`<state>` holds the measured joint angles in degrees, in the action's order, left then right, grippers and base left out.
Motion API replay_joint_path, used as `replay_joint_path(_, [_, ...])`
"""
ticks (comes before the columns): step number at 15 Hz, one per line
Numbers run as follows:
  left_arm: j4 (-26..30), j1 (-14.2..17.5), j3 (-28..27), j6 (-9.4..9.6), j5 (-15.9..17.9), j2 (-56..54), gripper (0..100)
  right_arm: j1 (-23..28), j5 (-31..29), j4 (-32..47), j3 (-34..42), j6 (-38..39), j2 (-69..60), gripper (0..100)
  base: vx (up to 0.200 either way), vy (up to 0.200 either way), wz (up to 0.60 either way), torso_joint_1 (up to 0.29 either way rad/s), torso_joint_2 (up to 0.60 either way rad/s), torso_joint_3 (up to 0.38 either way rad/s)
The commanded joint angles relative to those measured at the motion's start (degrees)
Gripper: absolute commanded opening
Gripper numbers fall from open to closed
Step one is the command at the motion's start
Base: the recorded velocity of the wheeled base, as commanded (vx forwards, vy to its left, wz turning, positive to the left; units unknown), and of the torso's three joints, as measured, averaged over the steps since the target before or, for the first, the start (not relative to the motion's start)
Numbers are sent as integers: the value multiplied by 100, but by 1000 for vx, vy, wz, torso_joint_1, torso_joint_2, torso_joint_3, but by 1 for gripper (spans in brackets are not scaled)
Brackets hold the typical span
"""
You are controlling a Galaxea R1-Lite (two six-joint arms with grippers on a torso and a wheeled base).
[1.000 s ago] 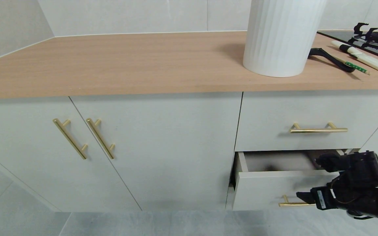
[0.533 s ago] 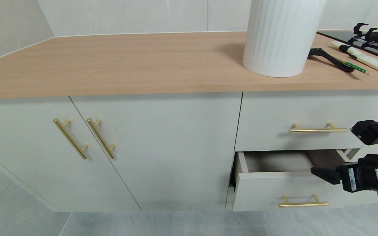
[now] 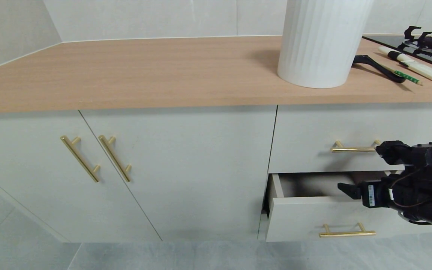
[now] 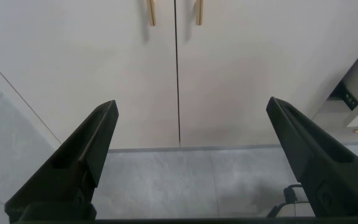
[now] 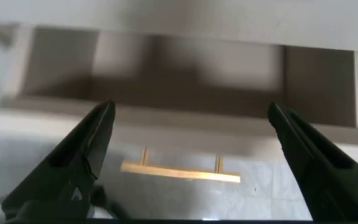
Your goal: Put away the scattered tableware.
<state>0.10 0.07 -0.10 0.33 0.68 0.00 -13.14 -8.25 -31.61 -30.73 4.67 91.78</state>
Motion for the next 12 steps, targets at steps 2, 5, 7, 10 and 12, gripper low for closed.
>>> replay_joint_path(2, [-1,1,1,2,2,9,100,-4,-71,-381,85,104,578,100,0,0,0,0,0,0])
replay_joint_path(5, [-1,1,1,2,2,9,100,-4,-71,-478,146,96,674,100,0,0,0,0,0,0])
replay_joint_path(7, [-1,1,1,2,2,9,100,-4,-62,-478,173,87,683,100,0,0,0,0,0,0])
replay_joint_path(10, [-1,1,1,2,2,9,100,-4,-71,-469,252,52,622,100,0,0,0,0,0,0])
replay_joint_path(12, [-1,1,1,2,2,9,100,-4,-62,-416,270,43,507,100,0,0,0,0,0,0])
